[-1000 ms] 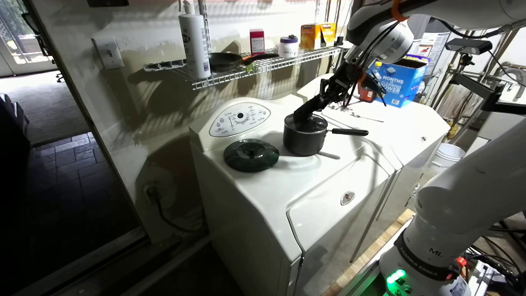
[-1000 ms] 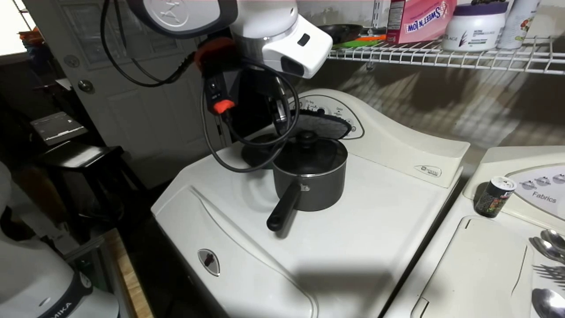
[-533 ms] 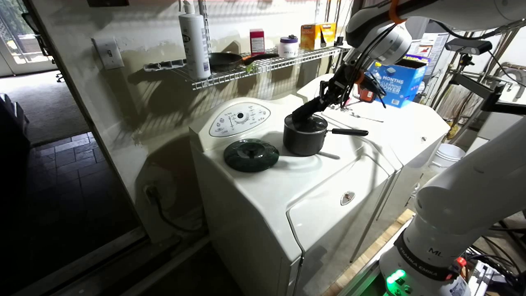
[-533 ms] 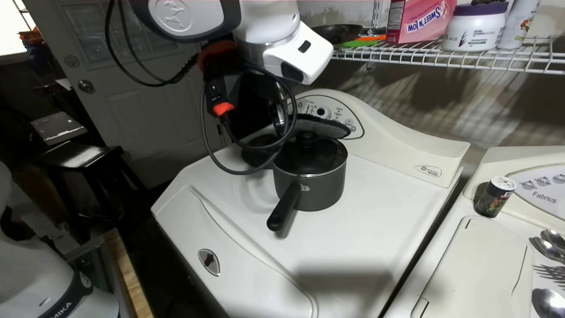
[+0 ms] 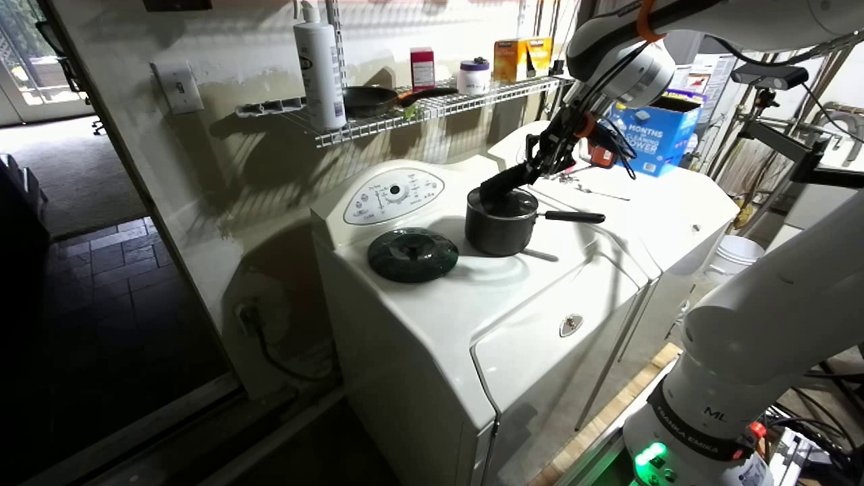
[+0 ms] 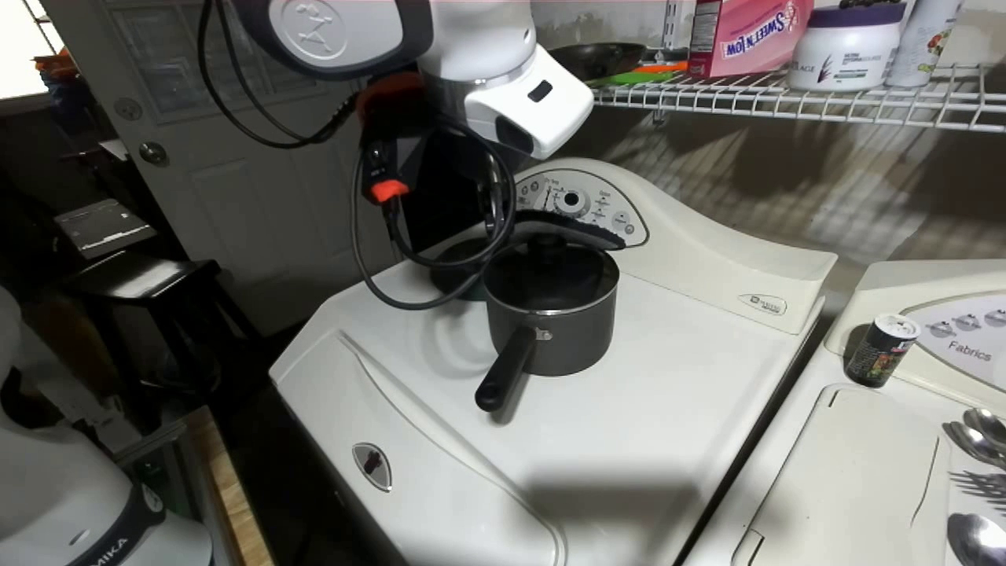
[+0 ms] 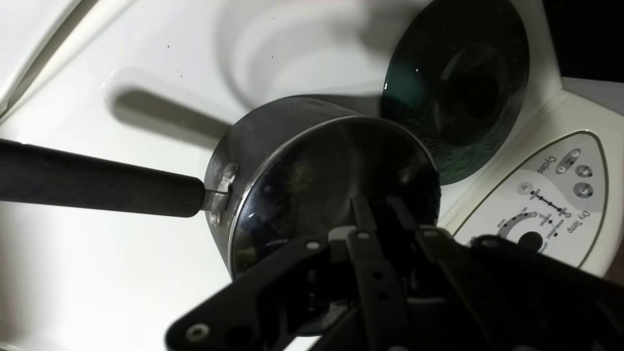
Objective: Use the black pot holder to remove the glass lid from the pot.
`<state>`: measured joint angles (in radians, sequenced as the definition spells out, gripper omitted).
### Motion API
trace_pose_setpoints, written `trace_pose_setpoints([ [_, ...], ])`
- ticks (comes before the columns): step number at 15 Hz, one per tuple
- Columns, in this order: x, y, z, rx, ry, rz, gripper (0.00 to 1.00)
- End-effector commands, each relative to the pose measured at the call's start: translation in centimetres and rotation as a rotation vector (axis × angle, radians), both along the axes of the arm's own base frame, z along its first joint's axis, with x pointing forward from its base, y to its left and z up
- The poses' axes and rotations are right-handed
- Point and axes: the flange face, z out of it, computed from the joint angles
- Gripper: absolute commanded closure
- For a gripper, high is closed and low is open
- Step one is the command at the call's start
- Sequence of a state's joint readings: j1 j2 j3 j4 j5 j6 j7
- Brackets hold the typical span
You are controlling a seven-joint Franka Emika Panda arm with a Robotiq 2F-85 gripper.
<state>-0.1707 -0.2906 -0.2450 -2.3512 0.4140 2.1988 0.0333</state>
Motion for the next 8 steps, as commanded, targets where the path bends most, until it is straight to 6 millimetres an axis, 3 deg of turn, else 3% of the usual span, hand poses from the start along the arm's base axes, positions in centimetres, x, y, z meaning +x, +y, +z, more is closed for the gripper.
trace_pose_setpoints([
  [1, 1.05, -0.04, -0.62, -0.042, 0.051, -0.050, 0.97],
  [8, 1.70, 0.28, -1.53, -0.085, 0.124, -0.079, 0.97],
])
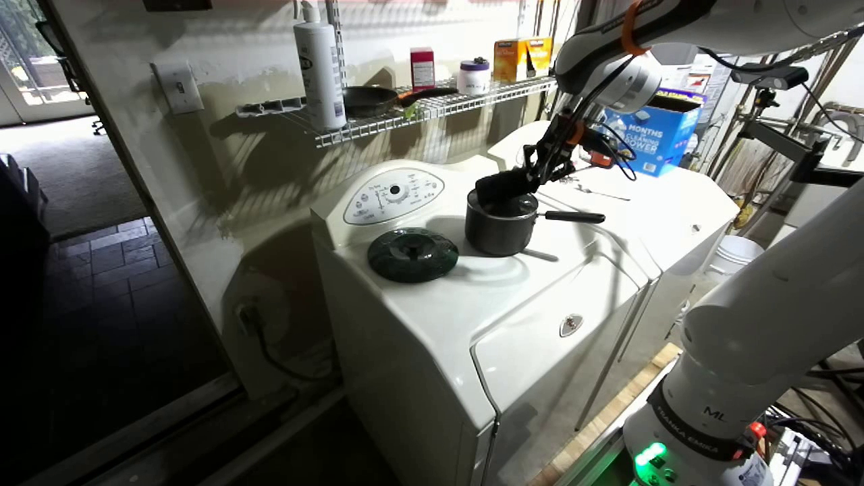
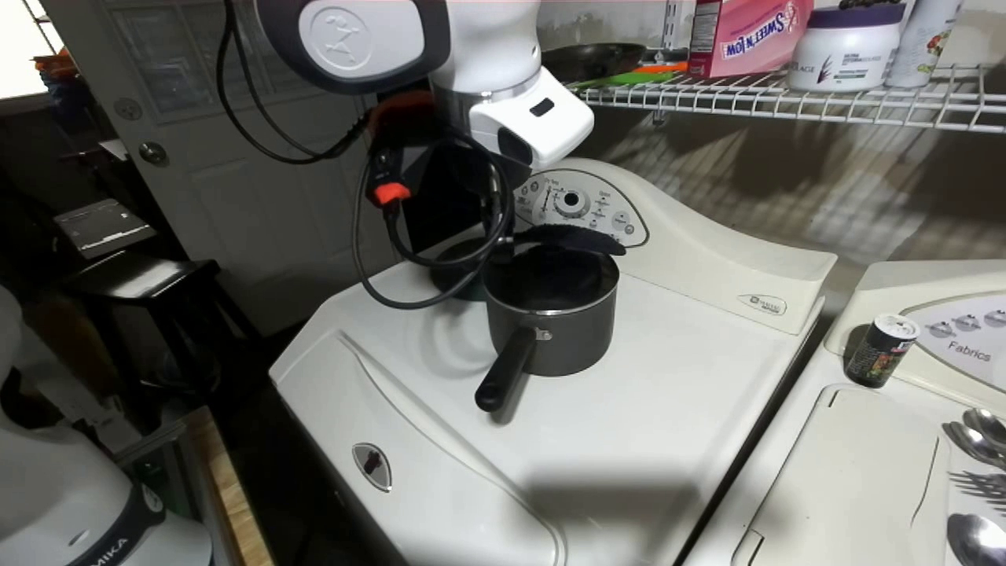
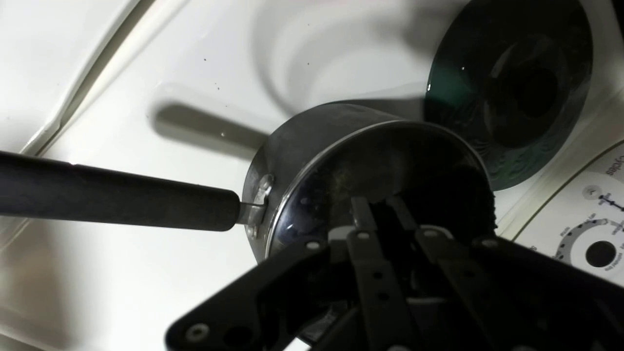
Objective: Use the black pot holder to remove the glass lid from the pot.
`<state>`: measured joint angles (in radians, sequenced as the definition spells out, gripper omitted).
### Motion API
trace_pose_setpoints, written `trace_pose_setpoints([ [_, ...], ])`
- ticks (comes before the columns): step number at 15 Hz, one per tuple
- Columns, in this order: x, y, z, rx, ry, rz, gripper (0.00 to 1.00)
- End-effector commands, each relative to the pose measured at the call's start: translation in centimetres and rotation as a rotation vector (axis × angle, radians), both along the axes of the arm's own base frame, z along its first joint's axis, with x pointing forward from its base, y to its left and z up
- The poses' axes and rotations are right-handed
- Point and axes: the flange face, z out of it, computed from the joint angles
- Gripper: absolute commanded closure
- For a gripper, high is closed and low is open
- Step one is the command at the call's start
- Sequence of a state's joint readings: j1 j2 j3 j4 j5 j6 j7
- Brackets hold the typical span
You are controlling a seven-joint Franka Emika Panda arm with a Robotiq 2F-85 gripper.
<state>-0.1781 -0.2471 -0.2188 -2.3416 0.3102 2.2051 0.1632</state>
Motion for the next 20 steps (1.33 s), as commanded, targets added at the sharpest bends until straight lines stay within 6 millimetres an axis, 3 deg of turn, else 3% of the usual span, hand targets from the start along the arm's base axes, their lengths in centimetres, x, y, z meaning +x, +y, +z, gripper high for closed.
trace_pose_setpoints([
  [1, 0.9, 0.0, 0.0, -0.031, 0.037, -0.027, 0.97],
  [3, 1.1, 0.0, -0.1, -0.033, 0.056, -0.044, 0.97],
  [4, 1.2, 0.0, -0.1, -0.032, 0.061, -0.057, 0.70],
  [5, 1.3, 0.0, 0.0, -0.031, 0.065, -0.070, 0.60],
  [14, 1.6, 0.0, 0.3, -0.033, 0.073, -0.129, 0.01],
  [18, 1.3, 0.3, 0.6, -0.046, 0.083, -0.118, 0.00],
  [20, 0.9, 0.4, 1.6, -0.054, 0.080, -0.118, 0.00],
])
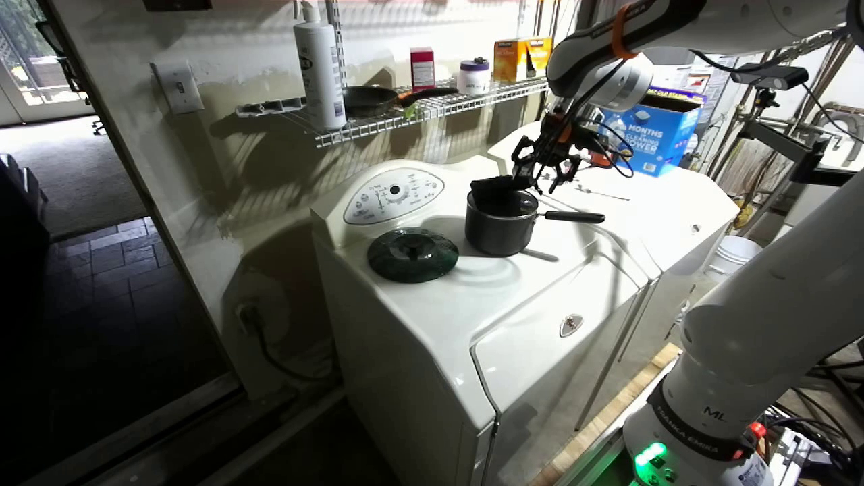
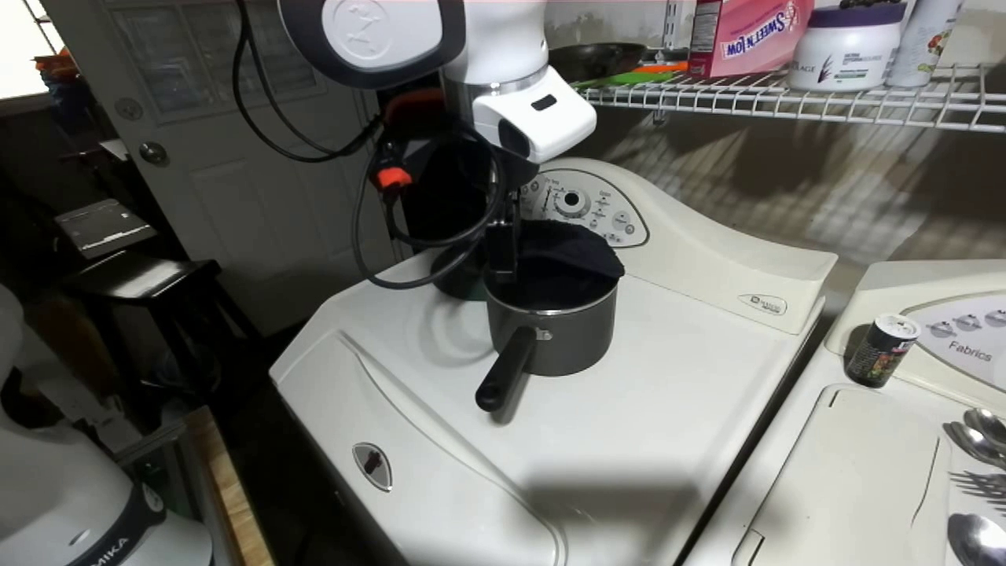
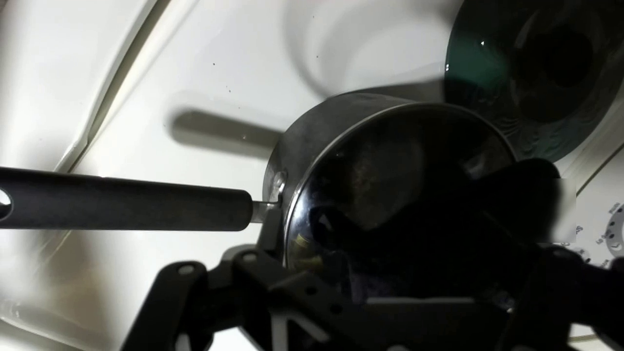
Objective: Use the black pot holder to remove the glass lid from the pot.
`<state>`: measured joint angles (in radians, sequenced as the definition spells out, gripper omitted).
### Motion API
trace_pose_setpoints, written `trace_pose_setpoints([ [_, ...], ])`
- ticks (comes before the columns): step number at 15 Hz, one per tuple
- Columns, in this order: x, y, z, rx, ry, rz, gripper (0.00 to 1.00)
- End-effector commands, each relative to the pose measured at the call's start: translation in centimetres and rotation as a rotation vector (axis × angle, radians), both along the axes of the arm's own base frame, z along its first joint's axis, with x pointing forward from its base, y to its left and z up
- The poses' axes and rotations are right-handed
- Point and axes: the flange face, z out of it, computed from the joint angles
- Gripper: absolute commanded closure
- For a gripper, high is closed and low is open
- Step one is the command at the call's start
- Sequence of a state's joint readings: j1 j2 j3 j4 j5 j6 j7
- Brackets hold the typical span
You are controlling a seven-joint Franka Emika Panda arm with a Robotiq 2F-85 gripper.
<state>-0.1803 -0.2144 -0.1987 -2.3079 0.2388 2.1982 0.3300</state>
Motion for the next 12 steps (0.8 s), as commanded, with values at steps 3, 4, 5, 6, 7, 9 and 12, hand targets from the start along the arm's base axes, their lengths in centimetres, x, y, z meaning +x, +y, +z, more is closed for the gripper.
trace_pose_setpoints([
  [3, -0.1, 0.6, 4.0, -0.051, 0.042, -0.020, 0.00],
  [4, 0.0, 1.0, 5.1, -0.070, 0.044, -0.028, 0.00],
  [5, 0.4, 1.4, 5.9, -0.086, 0.030, -0.026, 0.00],
  [6, 0.7, 2.0, 6.9, -0.105, 0.024, -0.017, 0.00],
  [7, 1.3, 2.5, 7.5, -0.121, 0.007, -0.008, 0.00],
  [9, 3.1, 3.4, 8.3, -0.166, -0.010, 0.016, 0.00],
  [12, 6.3, 4.3, 8.0, -0.209, 0.015, 0.014, 0.00],
])
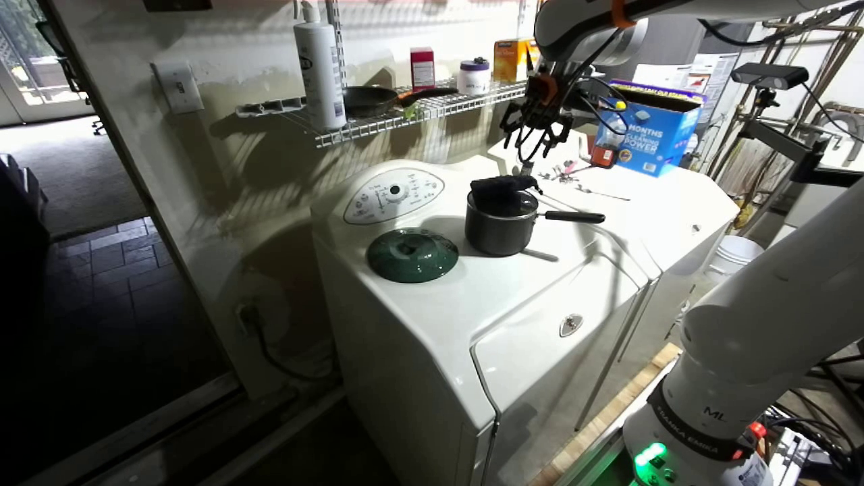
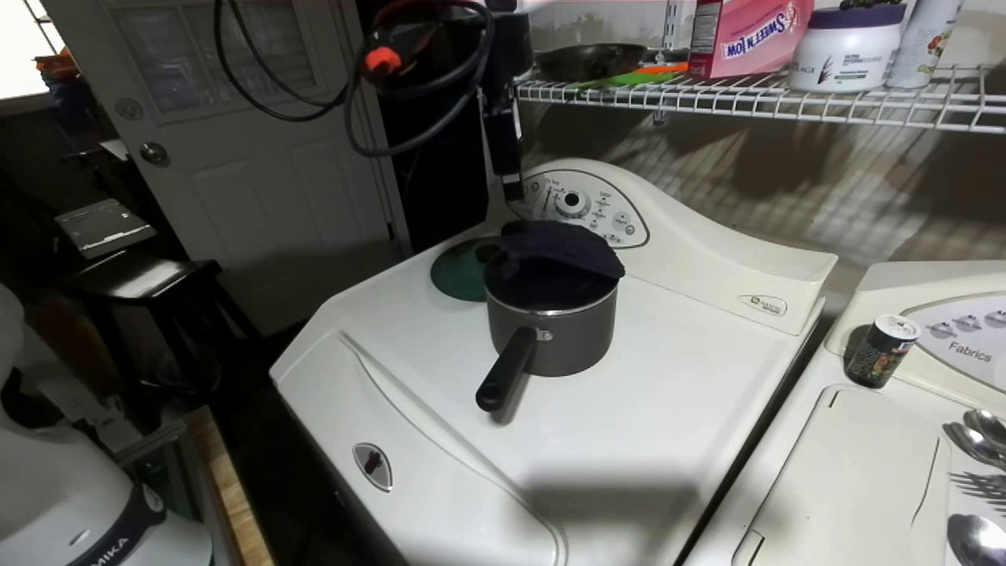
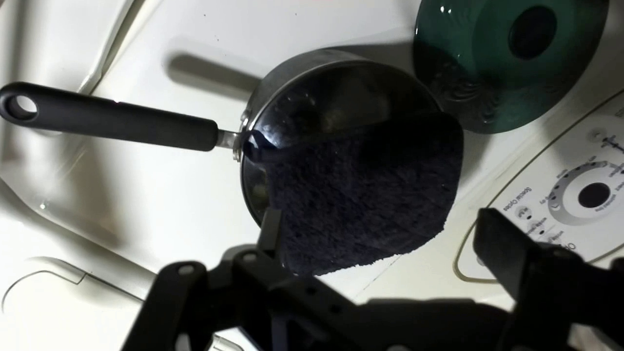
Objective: Use the black pot holder to remove the glass lid from the pot.
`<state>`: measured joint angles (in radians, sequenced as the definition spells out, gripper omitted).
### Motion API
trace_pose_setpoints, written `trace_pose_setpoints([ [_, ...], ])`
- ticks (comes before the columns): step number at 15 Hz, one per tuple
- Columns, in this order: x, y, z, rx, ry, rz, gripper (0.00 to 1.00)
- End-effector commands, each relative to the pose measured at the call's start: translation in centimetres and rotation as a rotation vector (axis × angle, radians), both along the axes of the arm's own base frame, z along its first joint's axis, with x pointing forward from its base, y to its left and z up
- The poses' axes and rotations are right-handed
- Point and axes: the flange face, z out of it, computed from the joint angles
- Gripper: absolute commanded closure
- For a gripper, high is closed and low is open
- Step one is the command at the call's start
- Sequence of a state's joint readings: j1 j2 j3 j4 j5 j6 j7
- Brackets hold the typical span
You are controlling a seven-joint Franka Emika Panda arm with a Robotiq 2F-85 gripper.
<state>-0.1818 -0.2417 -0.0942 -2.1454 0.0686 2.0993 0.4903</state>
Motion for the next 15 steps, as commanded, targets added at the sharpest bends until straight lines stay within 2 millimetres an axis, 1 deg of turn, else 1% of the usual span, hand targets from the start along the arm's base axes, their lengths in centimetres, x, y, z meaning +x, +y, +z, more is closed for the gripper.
trace_pose_setpoints([
  [1, 4.3, 0.6, -0.5, -0.065, 0.048, -0.016, 0.00],
  [4, 6.8, 0.7, -2.1, -0.104, 0.101, -0.026, 0.00],
  [7, 8.6, 0.5, -3.9, -0.128, 0.182, -0.034, 0.00],
  [10, 9.7, 0.2, -5.7, -0.117, 0.266, -0.019, 0.00],
  [15, 10.7, -0.3, -7.6, -0.100, 0.378, -0.022, 0.00],
])
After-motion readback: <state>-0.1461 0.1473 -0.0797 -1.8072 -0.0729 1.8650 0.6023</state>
